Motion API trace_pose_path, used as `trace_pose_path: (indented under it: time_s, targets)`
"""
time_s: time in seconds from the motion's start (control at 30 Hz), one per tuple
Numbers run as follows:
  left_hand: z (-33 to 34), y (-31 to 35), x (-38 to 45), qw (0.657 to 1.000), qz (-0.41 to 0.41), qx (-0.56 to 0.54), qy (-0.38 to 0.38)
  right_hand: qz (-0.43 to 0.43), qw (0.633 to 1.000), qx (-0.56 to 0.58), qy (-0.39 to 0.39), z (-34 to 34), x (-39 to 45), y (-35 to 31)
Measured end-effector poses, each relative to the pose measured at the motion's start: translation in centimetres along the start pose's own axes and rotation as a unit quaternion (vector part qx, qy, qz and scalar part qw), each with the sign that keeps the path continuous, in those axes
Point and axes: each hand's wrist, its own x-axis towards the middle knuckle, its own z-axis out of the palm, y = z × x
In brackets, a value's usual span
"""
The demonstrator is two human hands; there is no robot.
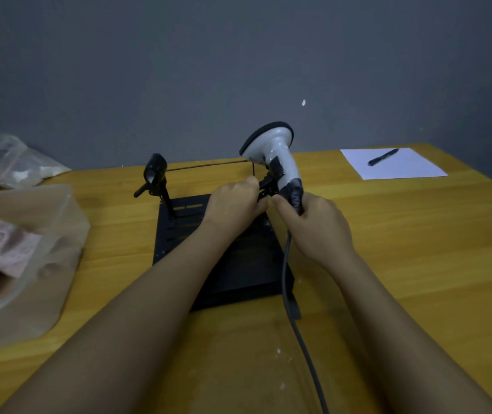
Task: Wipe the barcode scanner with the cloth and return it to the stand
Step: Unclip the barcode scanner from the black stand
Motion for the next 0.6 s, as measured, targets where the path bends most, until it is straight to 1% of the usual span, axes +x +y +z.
trace_pose_path:
  time_s: [0.17, 0.4, 0.6]
  targets:
    - [0.2, -0.2, 0.1, 1.0, -0.003, -0.018, -0.007, -0.014, 1.0, 0.026, 0.009, 0.0, 0.0, 0.1]
    - [0.1, -0.2, 0.1, 1.0, -0.007, -0.025, -0.007, -0.033, 0.996, 0.074, 0.047, -0.1, 0.1, 0.4]
    - [-0.7, 0.1, 0.0, 1.0, -0.02, -0.013, -0.019, -0.041, 0.989, 0.121, 0.07, -1.2, 0.5, 0.2]
